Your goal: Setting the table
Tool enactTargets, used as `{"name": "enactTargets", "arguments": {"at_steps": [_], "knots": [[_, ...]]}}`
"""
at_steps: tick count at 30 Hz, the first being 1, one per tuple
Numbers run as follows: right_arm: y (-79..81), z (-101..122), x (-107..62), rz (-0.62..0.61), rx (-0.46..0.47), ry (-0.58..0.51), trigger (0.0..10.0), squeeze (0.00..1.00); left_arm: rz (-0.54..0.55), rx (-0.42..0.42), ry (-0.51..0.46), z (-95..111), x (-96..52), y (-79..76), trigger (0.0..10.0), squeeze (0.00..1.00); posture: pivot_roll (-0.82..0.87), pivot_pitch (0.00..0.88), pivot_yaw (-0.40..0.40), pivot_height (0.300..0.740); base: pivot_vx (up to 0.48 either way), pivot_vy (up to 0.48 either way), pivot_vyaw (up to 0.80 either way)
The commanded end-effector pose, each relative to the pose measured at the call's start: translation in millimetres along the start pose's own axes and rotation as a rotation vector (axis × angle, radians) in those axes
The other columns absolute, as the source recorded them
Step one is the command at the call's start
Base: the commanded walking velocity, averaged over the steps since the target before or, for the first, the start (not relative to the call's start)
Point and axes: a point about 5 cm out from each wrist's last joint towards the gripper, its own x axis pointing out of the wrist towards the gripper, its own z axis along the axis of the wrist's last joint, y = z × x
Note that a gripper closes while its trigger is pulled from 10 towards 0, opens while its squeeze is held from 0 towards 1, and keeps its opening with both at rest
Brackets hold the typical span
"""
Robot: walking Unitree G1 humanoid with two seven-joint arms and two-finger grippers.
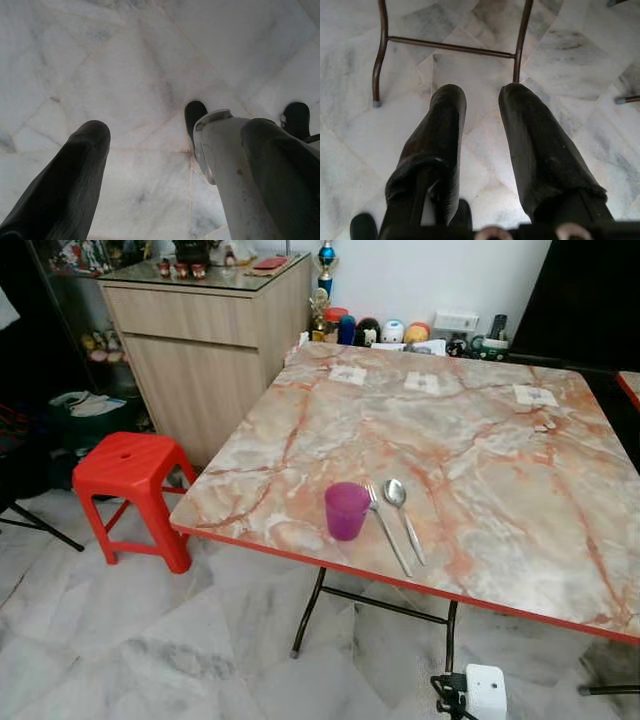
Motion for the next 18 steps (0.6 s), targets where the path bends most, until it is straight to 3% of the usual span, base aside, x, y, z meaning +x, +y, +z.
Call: {"name": "enactTargets", "arguments": {"at_steps": [1, 11, 14, 16, 18], "knots": [[-0.8, -1.6, -1.4, 0.0, 0.008, -0.003, 10.0, 0.0, -0.006, 0.013, 0.02, -6.8, -1.6, -0.5, 10.0, 0.0, -0.03, 0.071, -0.036, 0.74, 0.0, 0.0, 0.0], [-1.2, -0.8, -1.0, -0.014, -0.017, -0.006, 10.0, 0.0, -0.012, 0.02, 0.02, -5.4, -1.2, -0.3, 10.0, 0.0, -0.03, 0.075, -0.035, 0.74, 0.0, 0.0, 0.0], [-4.6, 2.4, -1.0, -0.042, -0.08, -0.031, 10.0, 0.0, -0.012, 0.022, 0.02, -5.1, -1.1, -0.1, 10.0, 0.0, -0.04, 0.075, -0.033, 0.74, 0.0, 0.0, 0.0], [-21.1, 33.7, -11.9, -0.124, -0.076, -0.291, 10.0, 0.0, -0.014, 0.03, 0.019, -4.4, -0.9, 0.0, 10.0, 0.0, -0.04, 0.081, -0.025, 0.74, 0.0, 0.0, 0.0], [-27.8, 37.2, -10.0, -0.152, -0.08, -0.29, 10.0, 0.0, -0.014, 0.031, 0.019, -4.2, -0.8, 0.1, 10.0, 0.0, -0.03, 0.081, -0.026, 0.74, 0.0, 0.0, 0.0]]}}
